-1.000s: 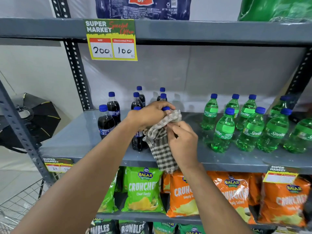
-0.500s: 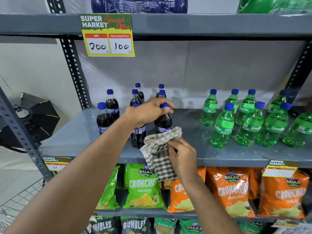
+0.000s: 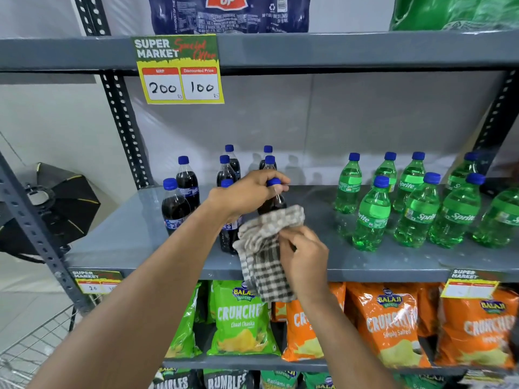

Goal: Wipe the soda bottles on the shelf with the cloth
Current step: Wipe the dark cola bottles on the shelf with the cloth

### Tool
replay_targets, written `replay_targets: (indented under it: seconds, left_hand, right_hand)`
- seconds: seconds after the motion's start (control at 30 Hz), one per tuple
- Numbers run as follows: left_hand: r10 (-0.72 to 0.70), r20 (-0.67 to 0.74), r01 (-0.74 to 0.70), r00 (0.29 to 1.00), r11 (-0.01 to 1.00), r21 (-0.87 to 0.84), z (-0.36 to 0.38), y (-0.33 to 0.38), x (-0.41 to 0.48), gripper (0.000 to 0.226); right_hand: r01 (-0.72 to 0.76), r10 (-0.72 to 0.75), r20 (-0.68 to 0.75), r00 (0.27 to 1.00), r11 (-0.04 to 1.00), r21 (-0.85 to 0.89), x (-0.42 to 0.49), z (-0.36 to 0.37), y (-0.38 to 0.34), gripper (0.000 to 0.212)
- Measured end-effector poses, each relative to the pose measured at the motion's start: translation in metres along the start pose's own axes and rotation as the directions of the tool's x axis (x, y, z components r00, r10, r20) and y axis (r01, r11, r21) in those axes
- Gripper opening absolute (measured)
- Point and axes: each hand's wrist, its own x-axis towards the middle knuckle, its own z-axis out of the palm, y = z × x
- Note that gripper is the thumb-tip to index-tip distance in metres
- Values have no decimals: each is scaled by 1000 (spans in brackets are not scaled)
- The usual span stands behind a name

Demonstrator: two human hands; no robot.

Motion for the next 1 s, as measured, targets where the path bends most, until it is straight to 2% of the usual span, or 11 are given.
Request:
replay_targets:
  seconds: [0.13,0.23,0.33,0.53,0.73,0.87,1.0]
  left_hand:
    - [3,-2,-3,1000,999,-33,2,-1,-1,22]
    - [-17,-23,17,1000,1000,-14,3,1,-2,18]
    - [-30,-88,28,996,999,-19,8,1,1,24]
    - [-15,-234,-42,972,971,-236,21,-5,9,22]
    - [-58,-190,-35,980,890,-455,25,-6,9,28]
    - [-87,-194,-17,977,876,-481,28,1,8,30]
    - [-60,-232,-30,971,931,-363,30,5,5,34]
  right_hand:
    - [-23,26,79,997,999,-30,-23,5,10,19]
    - [-38,39,83,996,999,-14,-22,6,13,20]
    - [-26,25,84,996,1000,15,-21,6,16,17]
    - [60,-59,-12,998,991,118,-2,8,12,14]
    - [137,-134,-43,990,988,74,30,9,1,22]
    - [109,-106,-35,994,990,88,29,6,4,22]
    - [50,-52,16,998,989,142,2,0,23,18]
